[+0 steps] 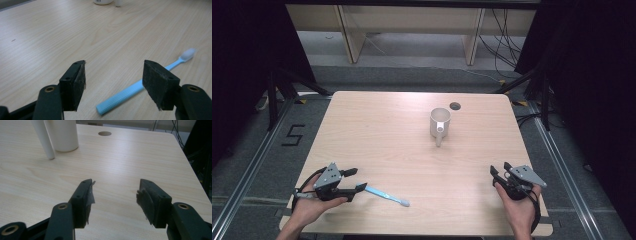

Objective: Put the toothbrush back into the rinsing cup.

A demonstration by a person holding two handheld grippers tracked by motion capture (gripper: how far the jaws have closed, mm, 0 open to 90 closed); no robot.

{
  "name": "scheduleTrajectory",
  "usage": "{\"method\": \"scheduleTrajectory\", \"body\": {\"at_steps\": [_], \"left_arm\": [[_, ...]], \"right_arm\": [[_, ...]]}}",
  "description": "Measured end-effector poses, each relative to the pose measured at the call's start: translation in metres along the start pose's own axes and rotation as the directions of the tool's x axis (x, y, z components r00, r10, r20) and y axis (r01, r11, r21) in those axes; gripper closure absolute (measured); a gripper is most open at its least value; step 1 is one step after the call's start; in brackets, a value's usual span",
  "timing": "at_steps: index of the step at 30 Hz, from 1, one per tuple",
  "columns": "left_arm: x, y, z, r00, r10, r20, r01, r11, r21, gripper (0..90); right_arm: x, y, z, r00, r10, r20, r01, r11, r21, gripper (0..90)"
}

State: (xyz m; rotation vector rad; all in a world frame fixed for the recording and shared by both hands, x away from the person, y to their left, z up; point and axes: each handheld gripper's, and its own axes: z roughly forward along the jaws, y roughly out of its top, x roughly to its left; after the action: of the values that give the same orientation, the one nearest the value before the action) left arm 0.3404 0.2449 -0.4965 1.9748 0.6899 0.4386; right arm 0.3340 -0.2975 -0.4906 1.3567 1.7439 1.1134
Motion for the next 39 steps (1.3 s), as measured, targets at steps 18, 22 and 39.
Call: {"method": "scheduleTrajectory", "body": {"at_steps": [18, 22, 39], "left_arm": [[0.010, 0.029, 0.004, 0.9819, 0.158, 0.104, -0.169, 0.9795, 0.109, 35.4], [0.009, 0.034, 0.009, 0.9554, 0.229, 0.187, -0.261, 0.9500, 0.172, 36.1], [0.006, 0.059, 0.031, 0.8454, 0.339, 0.413, -0.484, 0.8122, 0.325, 44.6]], "right_arm": [[0.018, 0.006, 0.008, 0.9977, -0.042, -0.054, 0.046, 0.996, 0.081, 48.0], [0.021, 0.008, 0.007, 0.9971, -0.040, -0.065, 0.046, 0.995, 0.086, 47.4], [0.024, 0.011, 0.008, 0.9937, -0.074, -0.085, 0.080, 0.994, 0.077, 46.3]]}}
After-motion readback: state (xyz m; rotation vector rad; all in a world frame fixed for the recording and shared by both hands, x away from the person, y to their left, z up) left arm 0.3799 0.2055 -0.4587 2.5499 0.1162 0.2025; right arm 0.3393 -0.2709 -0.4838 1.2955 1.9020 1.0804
